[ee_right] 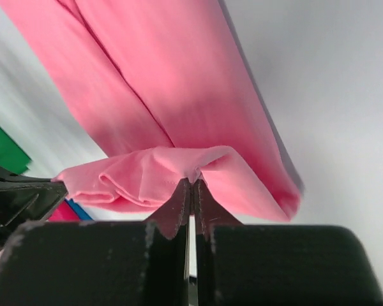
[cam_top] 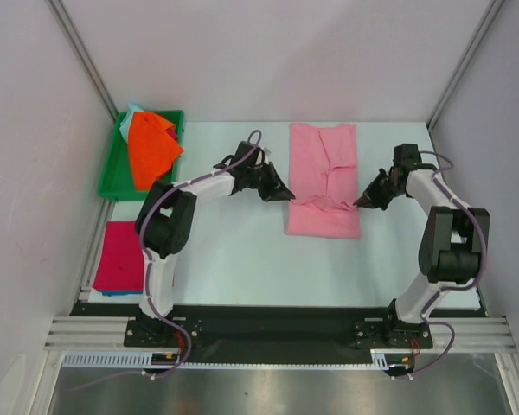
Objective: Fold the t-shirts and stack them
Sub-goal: Fold the tshirt
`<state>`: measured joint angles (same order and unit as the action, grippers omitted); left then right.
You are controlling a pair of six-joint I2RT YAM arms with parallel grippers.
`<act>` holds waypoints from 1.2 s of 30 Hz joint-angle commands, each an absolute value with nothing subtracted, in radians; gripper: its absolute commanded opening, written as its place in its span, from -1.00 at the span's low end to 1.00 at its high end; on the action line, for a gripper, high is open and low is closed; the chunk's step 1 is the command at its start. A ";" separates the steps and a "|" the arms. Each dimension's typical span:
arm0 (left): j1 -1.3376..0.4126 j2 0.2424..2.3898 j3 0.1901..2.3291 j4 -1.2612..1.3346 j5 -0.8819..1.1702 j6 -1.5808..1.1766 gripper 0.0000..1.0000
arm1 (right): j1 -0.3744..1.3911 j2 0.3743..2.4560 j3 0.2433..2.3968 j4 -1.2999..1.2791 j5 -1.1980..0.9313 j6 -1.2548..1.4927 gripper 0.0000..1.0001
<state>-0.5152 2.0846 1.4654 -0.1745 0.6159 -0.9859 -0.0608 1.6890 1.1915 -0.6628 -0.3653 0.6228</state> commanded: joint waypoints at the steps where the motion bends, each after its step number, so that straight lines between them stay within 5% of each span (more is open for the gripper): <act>1: -0.480 2.150 1.595 -0.088 0.695 -1.051 -0.98 | -0.086 1.791 1.337 -0.607 -0.460 0.591 -1.00; 9: -0.454 2.282 1.716 -0.035 0.736 -1.129 -0.96 | -0.100 1.991 1.563 -0.624 -0.506 0.577 -1.00; 36: -0.394 2.450 1.862 0.061 0.749 -1.192 -0.78 | -0.150 2.201 1.738 -0.638 -0.589 0.568 -0.95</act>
